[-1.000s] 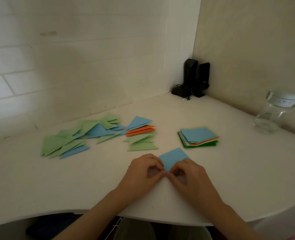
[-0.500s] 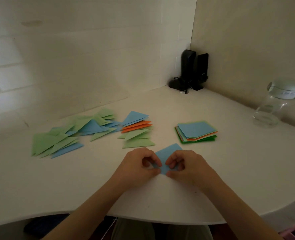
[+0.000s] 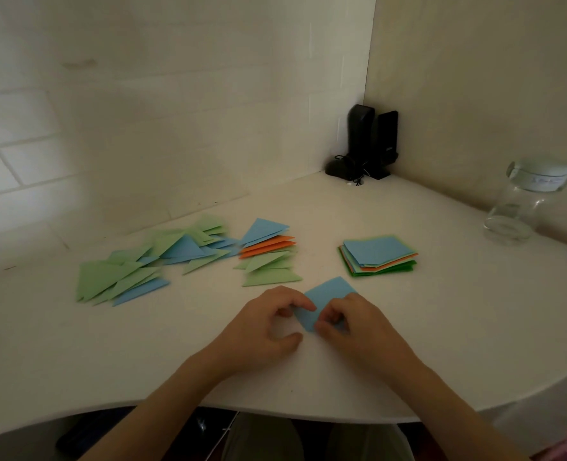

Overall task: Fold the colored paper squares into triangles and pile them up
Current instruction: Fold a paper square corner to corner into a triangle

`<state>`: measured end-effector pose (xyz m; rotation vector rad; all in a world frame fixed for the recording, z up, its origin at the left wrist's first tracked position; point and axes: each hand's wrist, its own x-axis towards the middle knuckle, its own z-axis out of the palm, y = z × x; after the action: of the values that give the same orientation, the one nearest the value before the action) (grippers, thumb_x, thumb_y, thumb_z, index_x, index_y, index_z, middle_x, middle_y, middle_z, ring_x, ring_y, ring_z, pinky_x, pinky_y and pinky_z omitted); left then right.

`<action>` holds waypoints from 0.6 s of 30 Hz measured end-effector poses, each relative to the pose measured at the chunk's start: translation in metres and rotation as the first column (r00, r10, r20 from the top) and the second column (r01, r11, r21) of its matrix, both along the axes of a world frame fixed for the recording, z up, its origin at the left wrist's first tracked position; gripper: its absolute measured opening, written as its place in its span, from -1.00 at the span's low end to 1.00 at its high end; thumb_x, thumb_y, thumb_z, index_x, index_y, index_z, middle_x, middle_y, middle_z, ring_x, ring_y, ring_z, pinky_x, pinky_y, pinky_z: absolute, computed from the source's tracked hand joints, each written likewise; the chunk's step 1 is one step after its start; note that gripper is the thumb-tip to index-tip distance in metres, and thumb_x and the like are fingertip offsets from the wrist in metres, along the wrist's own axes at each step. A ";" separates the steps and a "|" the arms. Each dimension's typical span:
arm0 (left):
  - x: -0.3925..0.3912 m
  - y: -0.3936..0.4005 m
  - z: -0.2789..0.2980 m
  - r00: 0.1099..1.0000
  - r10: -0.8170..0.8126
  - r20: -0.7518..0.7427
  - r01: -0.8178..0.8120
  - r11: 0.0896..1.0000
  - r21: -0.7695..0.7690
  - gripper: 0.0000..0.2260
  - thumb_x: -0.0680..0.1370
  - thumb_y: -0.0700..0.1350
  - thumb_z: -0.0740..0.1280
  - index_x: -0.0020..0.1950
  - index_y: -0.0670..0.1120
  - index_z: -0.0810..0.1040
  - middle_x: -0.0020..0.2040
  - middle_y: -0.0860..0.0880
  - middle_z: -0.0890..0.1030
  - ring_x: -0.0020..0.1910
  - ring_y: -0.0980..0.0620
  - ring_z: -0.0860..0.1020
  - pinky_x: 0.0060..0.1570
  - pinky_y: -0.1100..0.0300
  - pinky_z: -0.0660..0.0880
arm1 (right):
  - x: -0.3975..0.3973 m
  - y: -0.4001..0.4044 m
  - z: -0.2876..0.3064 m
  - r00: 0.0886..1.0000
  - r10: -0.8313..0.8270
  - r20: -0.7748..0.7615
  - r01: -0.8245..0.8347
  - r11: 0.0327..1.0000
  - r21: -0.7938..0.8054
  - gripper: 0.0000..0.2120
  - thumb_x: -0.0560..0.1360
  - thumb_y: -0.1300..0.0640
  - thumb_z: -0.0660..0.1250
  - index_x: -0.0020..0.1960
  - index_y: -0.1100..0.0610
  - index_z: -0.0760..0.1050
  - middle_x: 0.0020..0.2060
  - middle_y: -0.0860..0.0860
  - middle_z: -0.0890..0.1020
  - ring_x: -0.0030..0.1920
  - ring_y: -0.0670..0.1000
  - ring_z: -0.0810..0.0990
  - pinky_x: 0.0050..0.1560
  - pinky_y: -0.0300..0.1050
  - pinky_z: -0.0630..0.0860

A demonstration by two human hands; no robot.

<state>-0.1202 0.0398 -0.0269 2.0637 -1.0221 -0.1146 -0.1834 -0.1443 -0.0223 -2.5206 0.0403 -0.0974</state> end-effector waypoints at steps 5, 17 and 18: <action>-0.001 -0.005 -0.002 0.947 -0.018 0.319 -0.021 0.993 0.118 -0.79 0.48 -0.08 0.28 0.09 -0.03 0.58 0.07 0.09 0.58 0.08 0.16 0.49 0.12 0.25 0.39 | -0.007 -0.013 0.019 0.995 0.084 -0.060 -0.080 0.994 0.073 -0.89 0.52 0.05 0.29 -0.17 -0.09 0.45 -0.14 -0.10 0.51 -0.19 -0.20 0.46 -0.15 -0.45 0.36; -0.006 -0.018 -0.008 0.919 0.115 0.377 -0.159 0.983 0.088 -0.88 0.47 -0.01 0.33 -0.15 -0.04 0.57 -0.15 0.08 0.56 -0.16 0.18 0.44 -0.16 0.37 0.33 | -0.017 -0.030 0.000 0.991 0.112 0.076 -0.101 0.985 -0.137 -0.57 0.31 -0.38 0.10 -0.11 -0.15 0.57 -0.01 -0.26 0.49 0.04 -0.17 0.45 0.08 -0.07 0.39; -0.006 -0.019 -0.009 0.923 0.141 0.359 -0.178 0.981 0.072 -0.86 0.45 0.02 0.35 -0.17 -0.04 0.57 -0.17 0.08 0.55 -0.19 0.19 0.43 -0.18 0.37 0.30 | -0.017 -0.028 -0.003 0.989 0.079 0.125 -0.064 0.991 -0.122 -0.60 0.32 -0.36 0.12 -0.14 -0.13 0.57 -0.04 -0.24 0.52 0.02 -0.13 0.49 0.04 -0.04 0.42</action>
<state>-0.1258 0.0205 -0.0361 2.3068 -1.0699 0.3044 -0.2003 -0.1722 -0.0254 -2.6238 -0.1115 -0.2409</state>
